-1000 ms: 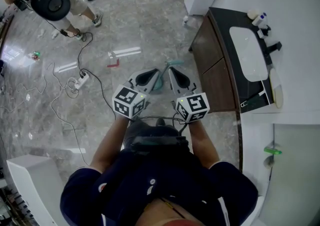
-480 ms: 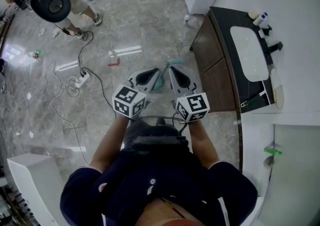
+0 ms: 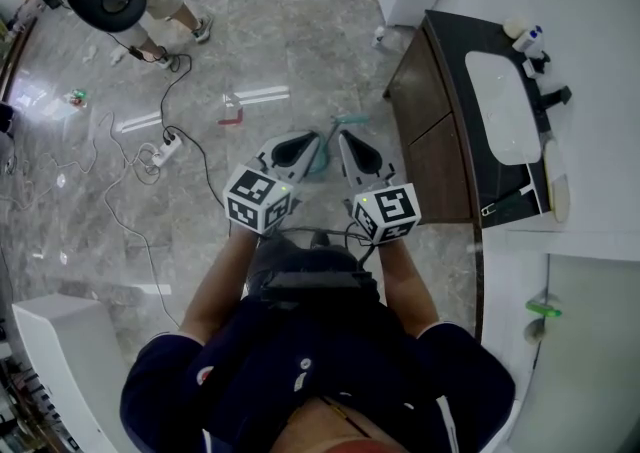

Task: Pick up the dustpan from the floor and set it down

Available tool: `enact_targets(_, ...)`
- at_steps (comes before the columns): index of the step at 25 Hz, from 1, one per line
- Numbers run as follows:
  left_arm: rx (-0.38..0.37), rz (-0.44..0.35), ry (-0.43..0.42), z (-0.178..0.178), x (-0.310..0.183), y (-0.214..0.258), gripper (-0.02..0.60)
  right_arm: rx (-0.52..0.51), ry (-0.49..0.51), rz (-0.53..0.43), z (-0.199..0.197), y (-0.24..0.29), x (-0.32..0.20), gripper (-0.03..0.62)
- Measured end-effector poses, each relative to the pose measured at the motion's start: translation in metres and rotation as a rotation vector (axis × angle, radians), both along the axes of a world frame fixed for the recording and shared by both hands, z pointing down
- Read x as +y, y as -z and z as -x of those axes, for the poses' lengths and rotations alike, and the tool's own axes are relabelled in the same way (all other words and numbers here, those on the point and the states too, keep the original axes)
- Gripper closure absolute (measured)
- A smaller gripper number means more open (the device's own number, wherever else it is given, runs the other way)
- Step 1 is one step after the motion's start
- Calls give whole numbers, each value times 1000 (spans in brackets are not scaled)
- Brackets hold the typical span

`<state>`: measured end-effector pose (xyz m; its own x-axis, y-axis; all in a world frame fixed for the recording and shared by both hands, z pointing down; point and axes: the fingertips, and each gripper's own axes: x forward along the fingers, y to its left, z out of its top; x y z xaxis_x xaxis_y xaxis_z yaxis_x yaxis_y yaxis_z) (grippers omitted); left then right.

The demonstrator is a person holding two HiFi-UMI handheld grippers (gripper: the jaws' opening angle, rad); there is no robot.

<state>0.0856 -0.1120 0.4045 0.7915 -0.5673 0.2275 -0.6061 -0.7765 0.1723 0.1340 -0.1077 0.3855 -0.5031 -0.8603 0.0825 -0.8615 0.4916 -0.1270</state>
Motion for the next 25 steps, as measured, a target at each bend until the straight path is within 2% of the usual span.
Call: enact_targets(25, 18, 10, 4, -1, -6, -3, 569, -6, 7, -13, 3, 4, -9, 588)
